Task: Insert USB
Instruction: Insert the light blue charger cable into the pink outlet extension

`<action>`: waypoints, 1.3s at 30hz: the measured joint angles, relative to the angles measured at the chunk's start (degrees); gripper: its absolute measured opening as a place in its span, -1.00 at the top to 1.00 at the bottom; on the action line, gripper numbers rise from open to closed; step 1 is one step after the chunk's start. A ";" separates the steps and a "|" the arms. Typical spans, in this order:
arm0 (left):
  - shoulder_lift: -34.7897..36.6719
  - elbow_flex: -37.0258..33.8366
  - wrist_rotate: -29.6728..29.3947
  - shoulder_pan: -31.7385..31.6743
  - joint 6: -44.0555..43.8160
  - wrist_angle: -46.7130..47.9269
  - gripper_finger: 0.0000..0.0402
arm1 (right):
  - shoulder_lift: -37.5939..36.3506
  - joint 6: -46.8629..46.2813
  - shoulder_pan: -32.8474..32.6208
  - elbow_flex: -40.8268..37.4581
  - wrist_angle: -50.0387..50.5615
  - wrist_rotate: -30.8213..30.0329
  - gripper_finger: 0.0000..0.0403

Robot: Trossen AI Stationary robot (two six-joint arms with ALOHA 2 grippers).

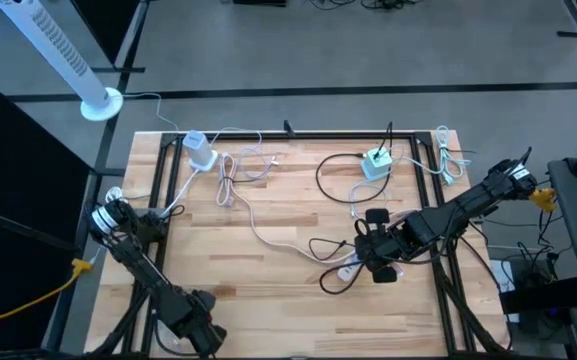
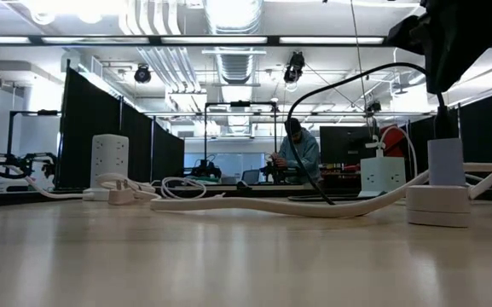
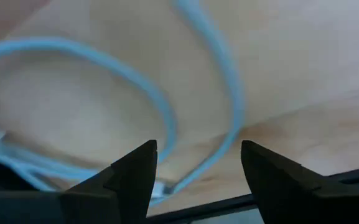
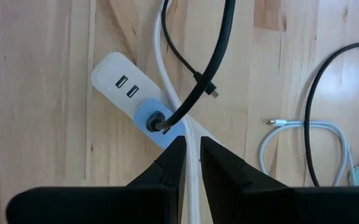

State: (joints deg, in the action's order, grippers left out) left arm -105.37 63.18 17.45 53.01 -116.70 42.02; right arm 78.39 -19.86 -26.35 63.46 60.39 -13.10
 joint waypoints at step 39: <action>-2.27 4.85 -51.43 0.52 18.46 9.71 0.98 | 0.00 0.38 -0.04 -0.05 -3.77 0.04 0.84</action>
State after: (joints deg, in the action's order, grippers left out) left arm -107.63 68.02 -33.98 53.54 -98.24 51.73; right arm 78.39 -19.48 -26.39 63.41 56.62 -13.06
